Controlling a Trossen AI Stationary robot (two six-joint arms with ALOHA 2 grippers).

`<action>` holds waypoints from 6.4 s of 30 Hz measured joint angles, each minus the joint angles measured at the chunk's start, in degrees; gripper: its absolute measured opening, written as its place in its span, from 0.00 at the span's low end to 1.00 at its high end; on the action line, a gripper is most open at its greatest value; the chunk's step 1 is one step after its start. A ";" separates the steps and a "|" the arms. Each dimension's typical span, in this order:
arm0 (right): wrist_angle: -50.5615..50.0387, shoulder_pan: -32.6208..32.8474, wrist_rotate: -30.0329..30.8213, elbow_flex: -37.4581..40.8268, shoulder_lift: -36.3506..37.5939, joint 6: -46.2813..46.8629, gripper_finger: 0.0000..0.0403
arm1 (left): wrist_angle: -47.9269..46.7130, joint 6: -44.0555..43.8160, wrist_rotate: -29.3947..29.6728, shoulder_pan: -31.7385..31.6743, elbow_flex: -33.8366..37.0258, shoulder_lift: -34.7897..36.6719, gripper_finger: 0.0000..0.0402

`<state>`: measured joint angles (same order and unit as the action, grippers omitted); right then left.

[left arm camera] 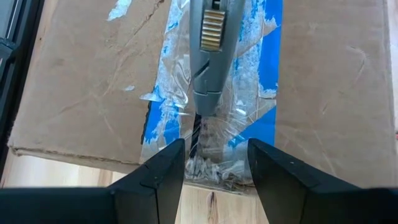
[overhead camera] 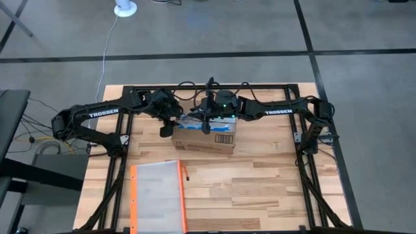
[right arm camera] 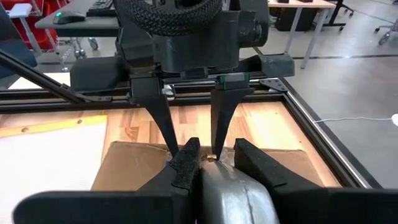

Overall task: Unpack boxes
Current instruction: Open the cardboard box with the silver cutter

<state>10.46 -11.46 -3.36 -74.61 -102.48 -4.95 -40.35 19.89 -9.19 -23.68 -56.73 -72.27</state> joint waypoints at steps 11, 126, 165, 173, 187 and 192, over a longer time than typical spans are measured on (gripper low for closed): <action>-2.17 -0.48 0.07 0.00 0.09 -1.54 0.15 | -0.81 -0.19 -0.02 0.00 0.00 0.00 0.40; -12.16 0.57 0.48 -4.94 0.10 -1.85 0.15 | -11.13 8.93 -3.59 -3.80 -7.13 -7.37 0.40; -44.74 -7.63 5.81 -5.03 12.35 -26.41 0.15 | -14.07 8.09 1.56 -1.60 -6.97 -7.54 0.40; -47.97 -7.90 8.12 -5.09 12.59 -34.79 0.15 | -13.19 8.13 1.63 -0.87 -7.02 -7.54 0.40; -51.82 -8.44 13.94 -4.79 19.50 -33.98 0.15 | -12.42 7.98 1.58 -0.87 -7.10 -7.50 0.40; -47.19 -7.50 14.64 -5.27 22.36 -30.20 0.15 | -13.32 7.59 1.96 -0.87 -7.10 -7.54 0.40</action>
<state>-36.73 -18.96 11.28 -79.88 -80.11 -35.15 -53.67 27.49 -7.23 -24.56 -63.83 -79.81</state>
